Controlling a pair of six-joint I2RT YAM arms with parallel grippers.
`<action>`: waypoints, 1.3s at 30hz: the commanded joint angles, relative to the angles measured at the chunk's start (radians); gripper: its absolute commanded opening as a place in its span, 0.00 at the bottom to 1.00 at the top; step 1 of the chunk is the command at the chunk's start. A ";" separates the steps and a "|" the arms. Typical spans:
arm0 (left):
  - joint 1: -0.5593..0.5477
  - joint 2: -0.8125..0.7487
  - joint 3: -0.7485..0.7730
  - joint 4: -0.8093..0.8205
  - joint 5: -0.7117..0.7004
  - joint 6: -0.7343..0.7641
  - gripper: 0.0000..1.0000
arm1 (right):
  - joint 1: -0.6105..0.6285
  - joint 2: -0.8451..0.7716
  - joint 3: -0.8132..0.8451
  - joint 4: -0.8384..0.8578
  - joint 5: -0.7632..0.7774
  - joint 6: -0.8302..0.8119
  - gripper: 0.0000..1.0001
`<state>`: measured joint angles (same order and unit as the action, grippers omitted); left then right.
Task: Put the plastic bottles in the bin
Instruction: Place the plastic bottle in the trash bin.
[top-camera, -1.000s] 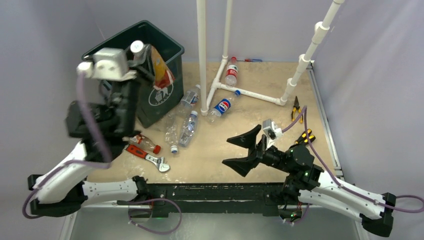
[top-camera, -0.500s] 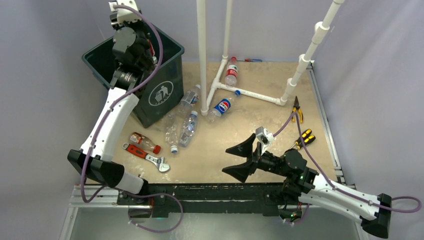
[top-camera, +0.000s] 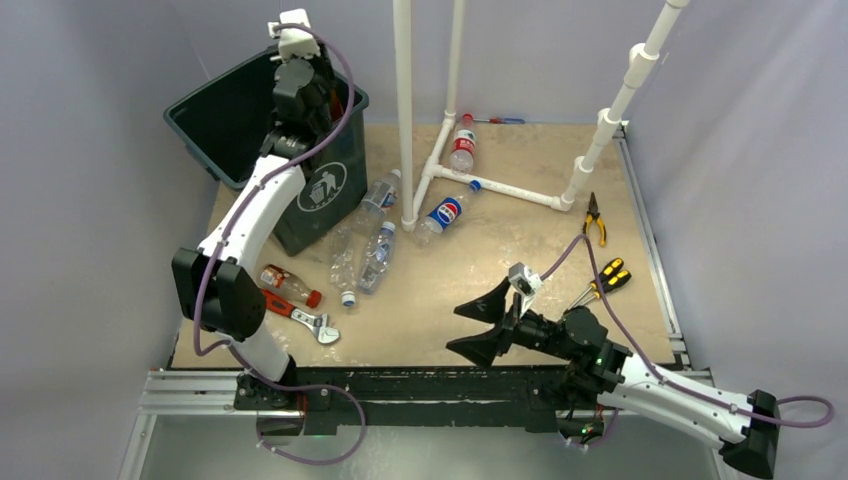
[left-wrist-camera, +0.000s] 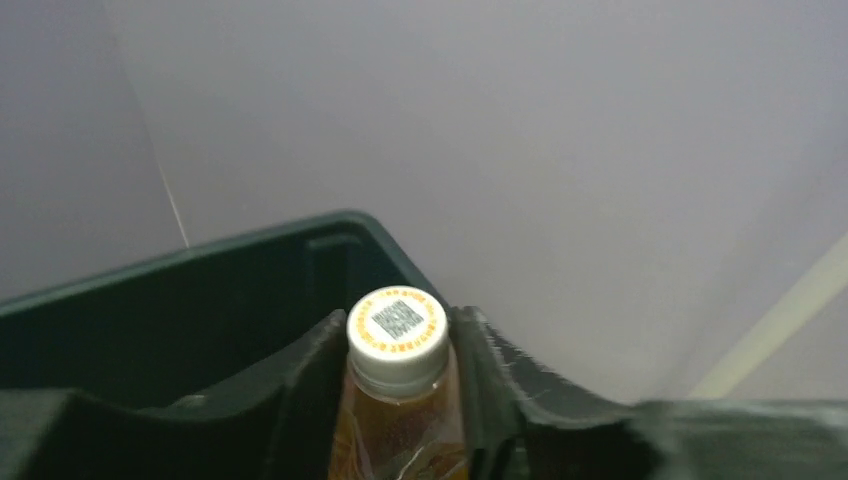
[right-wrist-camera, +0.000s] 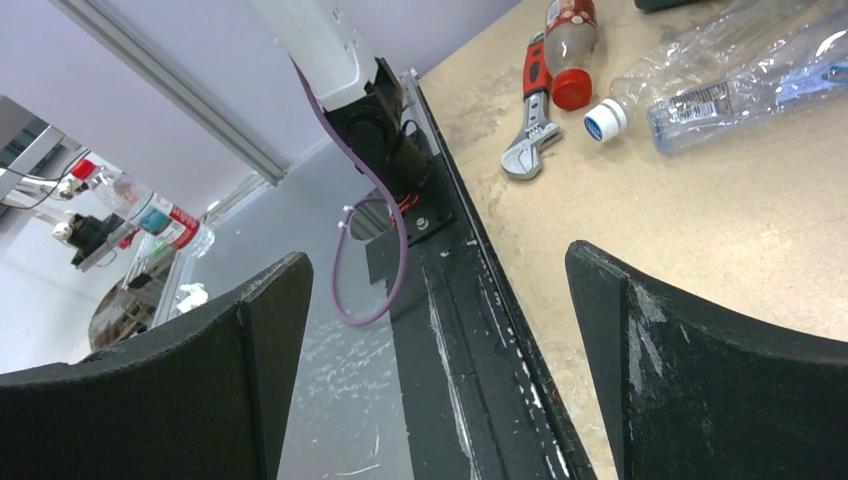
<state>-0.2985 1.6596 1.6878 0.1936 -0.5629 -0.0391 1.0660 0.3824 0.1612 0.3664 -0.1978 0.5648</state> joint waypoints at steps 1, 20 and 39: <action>0.009 -0.023 -0.045 0.023 -0.024 -0.105 0.66 | -0.001 -0.041 0.009 -0.008 0.038 -0.013 0.99; 0.001 -0.699 -0.400 -0.556 0.293 -0.551 0.99 | -0.003 0.072 0.108 -0.082 0.551 0.080 0.99; -0.369 -0.907 -0.837 -0.528 0.262 -0.549 0.99 | -0.273 0.765 0.376 -0.016 0.723 0.311 0.99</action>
<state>-0.6651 0.8448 0.9573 -0.4316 -0.2943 -0.5598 0.8009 1.0893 0.4713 0.2745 0.5026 0.7799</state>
